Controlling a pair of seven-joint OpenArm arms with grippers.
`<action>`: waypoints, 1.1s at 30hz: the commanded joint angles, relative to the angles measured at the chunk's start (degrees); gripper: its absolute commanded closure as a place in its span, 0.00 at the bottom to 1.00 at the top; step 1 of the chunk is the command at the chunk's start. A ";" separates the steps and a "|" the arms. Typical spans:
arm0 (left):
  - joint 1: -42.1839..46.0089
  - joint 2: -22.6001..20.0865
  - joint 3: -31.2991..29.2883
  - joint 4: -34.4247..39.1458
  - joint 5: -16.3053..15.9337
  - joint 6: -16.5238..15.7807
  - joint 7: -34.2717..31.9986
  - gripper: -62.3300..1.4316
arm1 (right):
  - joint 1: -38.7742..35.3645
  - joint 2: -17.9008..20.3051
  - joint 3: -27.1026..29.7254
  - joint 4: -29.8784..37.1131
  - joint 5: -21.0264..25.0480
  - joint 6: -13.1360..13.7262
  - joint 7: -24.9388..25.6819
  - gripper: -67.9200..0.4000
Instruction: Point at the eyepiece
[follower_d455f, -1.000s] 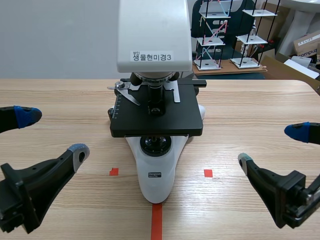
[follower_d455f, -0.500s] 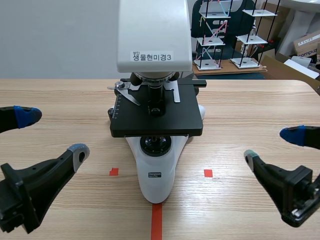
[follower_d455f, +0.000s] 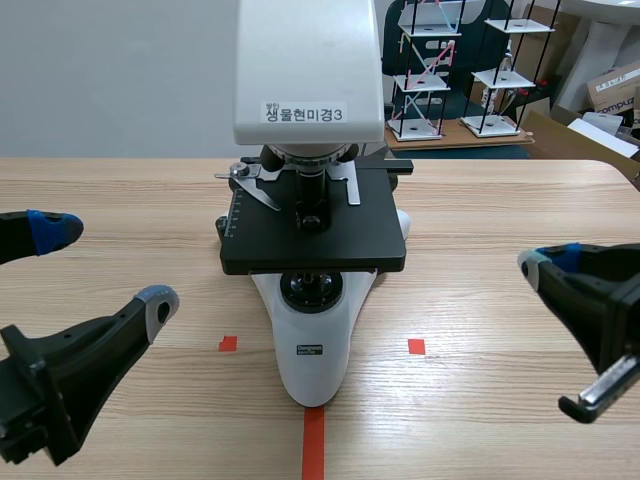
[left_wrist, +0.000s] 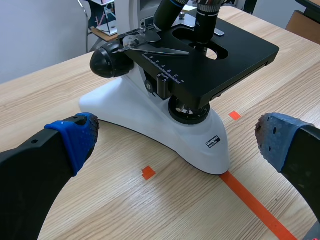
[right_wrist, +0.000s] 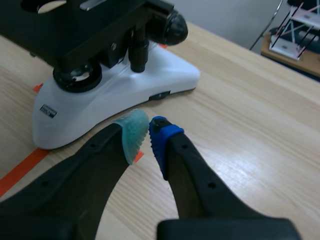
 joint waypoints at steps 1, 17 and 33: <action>0.55 -0.02 0.00 0.55 -0.37 0.33 -0.85 0.00 | 1.64 0.76 0.74 0.52 0.44 -0.11 1.25 1.00; 0.55 -0.02 0.00 0.55 -0.37 0.33 -0.85 0.00 | 23.52 0.76 0.74 0.57 5.40 0.09 -2.12 1.00; 0.57 -0.02 0.00 0.55 -0.37 0.33 -0.85 0.00 | 51.25 0.72 -12.92 0.46 12.96 -2.38 -20.31 1.00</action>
